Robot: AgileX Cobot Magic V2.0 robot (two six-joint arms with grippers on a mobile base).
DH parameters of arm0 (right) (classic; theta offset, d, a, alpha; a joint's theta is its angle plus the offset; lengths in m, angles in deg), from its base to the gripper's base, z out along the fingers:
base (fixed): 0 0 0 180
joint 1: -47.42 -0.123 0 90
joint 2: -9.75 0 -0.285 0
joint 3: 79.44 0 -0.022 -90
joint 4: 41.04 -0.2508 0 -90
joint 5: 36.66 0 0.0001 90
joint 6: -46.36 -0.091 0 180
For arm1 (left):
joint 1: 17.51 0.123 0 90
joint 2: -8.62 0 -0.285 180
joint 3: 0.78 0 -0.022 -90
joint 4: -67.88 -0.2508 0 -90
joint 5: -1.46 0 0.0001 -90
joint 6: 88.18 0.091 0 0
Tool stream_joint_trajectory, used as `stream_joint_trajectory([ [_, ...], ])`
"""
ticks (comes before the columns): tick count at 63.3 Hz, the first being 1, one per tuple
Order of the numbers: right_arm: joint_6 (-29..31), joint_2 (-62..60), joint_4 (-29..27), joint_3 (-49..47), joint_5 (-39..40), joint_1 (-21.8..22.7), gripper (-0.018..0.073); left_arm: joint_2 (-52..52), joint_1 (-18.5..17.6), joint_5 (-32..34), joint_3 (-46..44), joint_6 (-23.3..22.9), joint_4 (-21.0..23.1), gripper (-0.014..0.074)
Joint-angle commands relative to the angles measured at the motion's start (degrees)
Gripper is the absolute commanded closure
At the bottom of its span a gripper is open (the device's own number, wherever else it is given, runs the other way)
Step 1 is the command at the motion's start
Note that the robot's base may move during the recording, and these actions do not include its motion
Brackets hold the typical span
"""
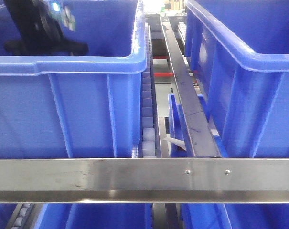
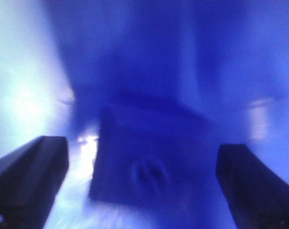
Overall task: Pick and sort blue part to right shelf
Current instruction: 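Lower the left-held blue part into a bin and open the left gripper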
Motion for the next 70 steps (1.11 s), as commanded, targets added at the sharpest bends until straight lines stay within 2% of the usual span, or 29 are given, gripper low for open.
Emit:
stream_joint_trajectory([
  [1, 0.4, 1.3, 1.5, -1.7, 5.3, 0.3, 0.0312, 7.6, -0.7, 1.3, -1.5, -0.1, 0.6, 0.0039],
  [14, 0.4, 1.3, 1.5, -1.7, 4.5, 0.3, 0.0312, 15.3, -2.6, 1.7, 1.9, -0.1, -0.5, 0.0248],
  [30, 0.4, 1.3, 1.5, -1.7, 3.4, 0.3, 0.0312, 26.9, -3.4, 8.4, 15.5, -0.1, -1.3, 0.0473],
  [51, 0.4, 4.3, 1.5, -1.7, 3.4, 0.3, 0.0312, 49.5, -3.4, 23.7, 39.6, -0.1, -4.3, 0.0471],
  [59, 0.0, 9.2, 1.4, -3.3, 3.6, 0.3, 0.0312, 60.1, -3.4, 29.3, 47.8, -0.1, -4.7, 0.0471],
  [70, -1.4, 20.0, 1.4, -10.2, 3.6, 0.3, 0.0312, 73.4, -3.4, 32.4, 56.3, -0.1, -4.7, 0.0471],
])
